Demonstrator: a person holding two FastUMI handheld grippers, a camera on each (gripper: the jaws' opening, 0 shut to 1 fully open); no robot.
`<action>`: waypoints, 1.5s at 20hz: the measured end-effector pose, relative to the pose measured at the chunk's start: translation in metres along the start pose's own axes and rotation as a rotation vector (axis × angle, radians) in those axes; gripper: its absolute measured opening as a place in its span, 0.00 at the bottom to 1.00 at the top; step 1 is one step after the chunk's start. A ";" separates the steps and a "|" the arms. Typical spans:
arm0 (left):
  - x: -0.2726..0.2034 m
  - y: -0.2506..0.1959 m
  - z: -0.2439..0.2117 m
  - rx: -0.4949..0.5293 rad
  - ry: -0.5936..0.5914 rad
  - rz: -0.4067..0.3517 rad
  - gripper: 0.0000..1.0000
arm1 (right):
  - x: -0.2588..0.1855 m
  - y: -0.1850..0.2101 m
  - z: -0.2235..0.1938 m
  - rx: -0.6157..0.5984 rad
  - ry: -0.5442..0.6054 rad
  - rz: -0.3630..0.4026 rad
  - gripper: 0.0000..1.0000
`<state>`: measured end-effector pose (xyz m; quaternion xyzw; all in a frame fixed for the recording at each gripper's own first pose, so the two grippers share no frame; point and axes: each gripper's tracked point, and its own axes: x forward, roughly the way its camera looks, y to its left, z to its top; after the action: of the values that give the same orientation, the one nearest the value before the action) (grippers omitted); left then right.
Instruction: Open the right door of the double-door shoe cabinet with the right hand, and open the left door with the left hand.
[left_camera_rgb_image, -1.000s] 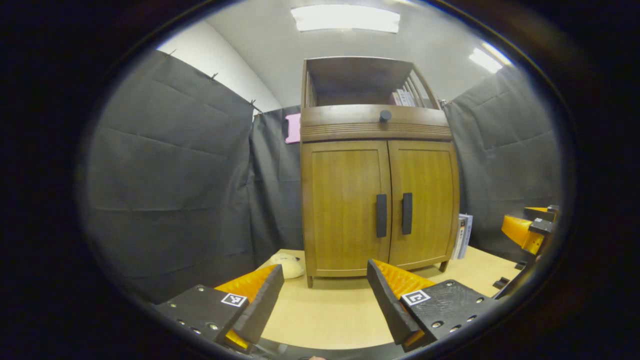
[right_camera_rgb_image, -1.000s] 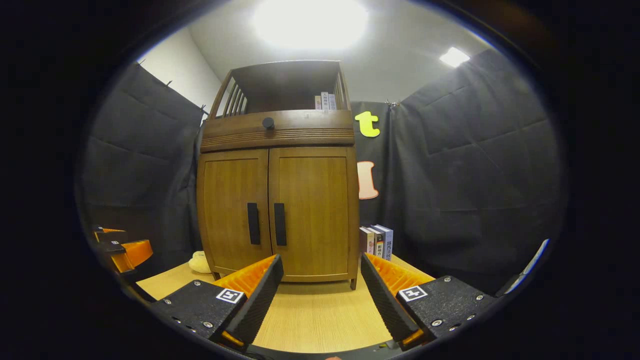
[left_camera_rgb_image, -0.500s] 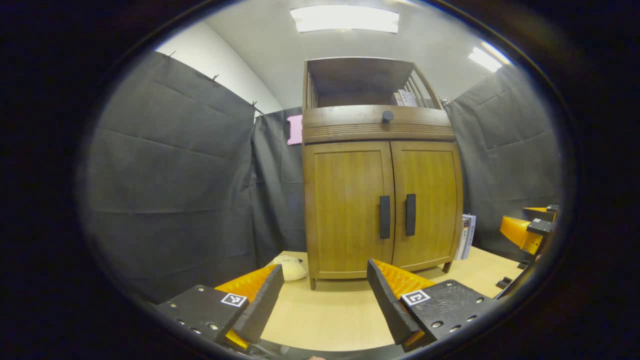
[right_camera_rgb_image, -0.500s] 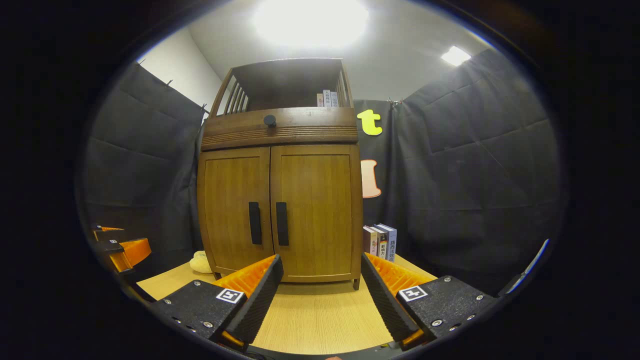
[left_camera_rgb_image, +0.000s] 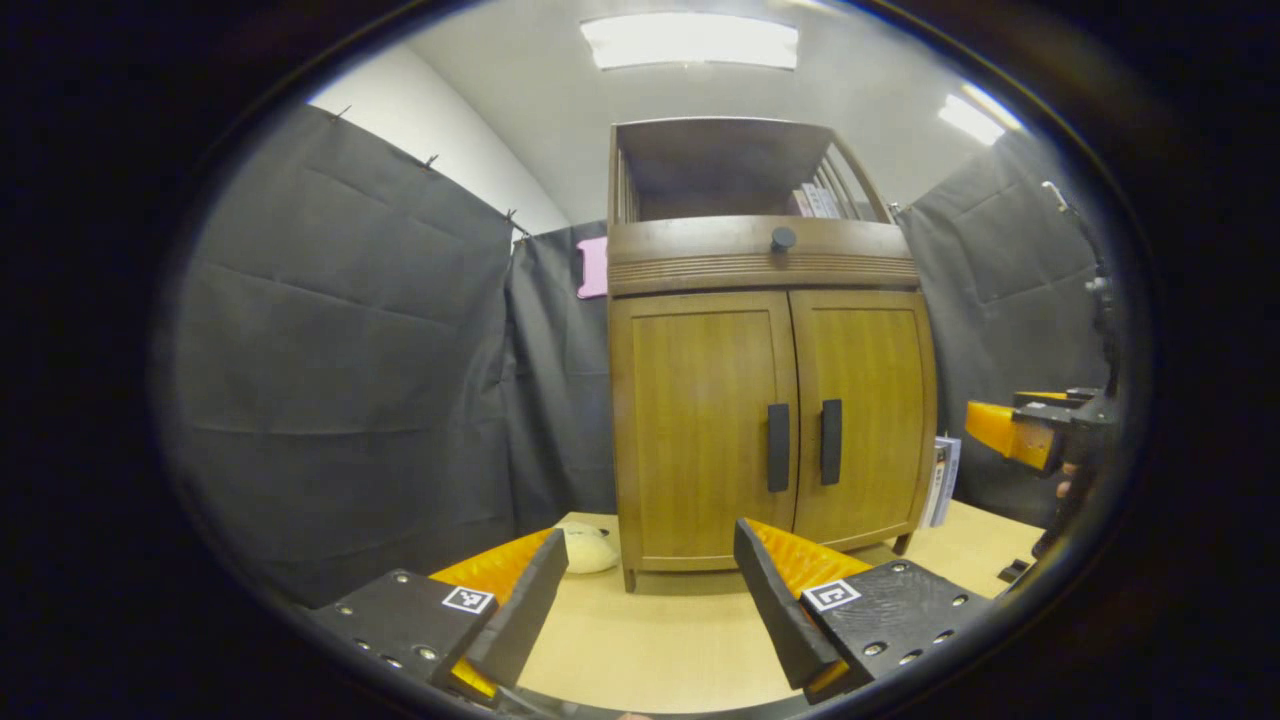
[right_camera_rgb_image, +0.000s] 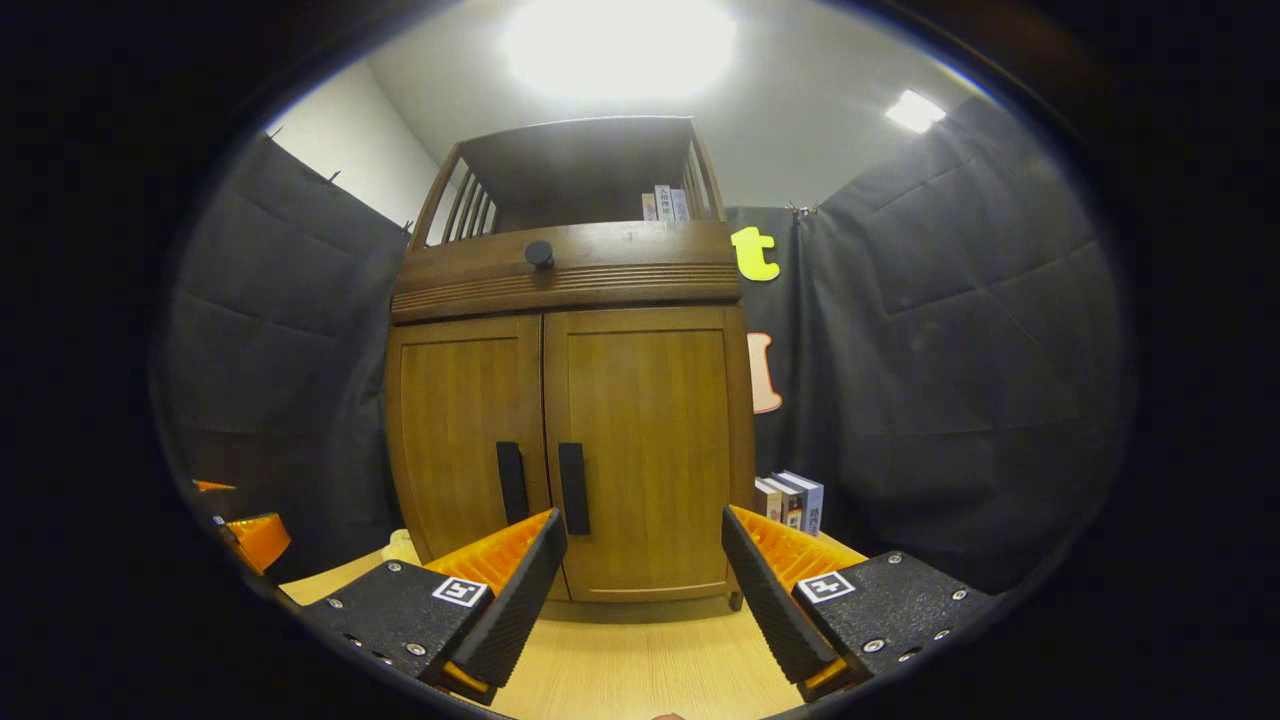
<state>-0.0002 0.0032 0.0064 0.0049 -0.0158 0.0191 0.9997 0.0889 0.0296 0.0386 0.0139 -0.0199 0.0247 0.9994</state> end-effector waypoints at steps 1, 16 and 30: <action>0.001 0.000 0.001 0.000 -0.001 0.005 1.00 | 0.011 0.003 0.003 0.003 -0.004 0.006 0.96; 0.006 0.015 -0.001 0.015 0.001 0.138 1.00 | 0.158 0.047 -0.027 0.042 0.045 0.098 0.96; 0.004 0.029 -0.012 0.028 0.050 0.221 1.00 | 0.227 0.085 -0.072 0.033 0.155 0.136 0.78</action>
<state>0.0033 0.0330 -0.0048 0.0167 0.0092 0.1296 0.9914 0.3137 0.1274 -0.0216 0.0268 0.0569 0.0937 0.9936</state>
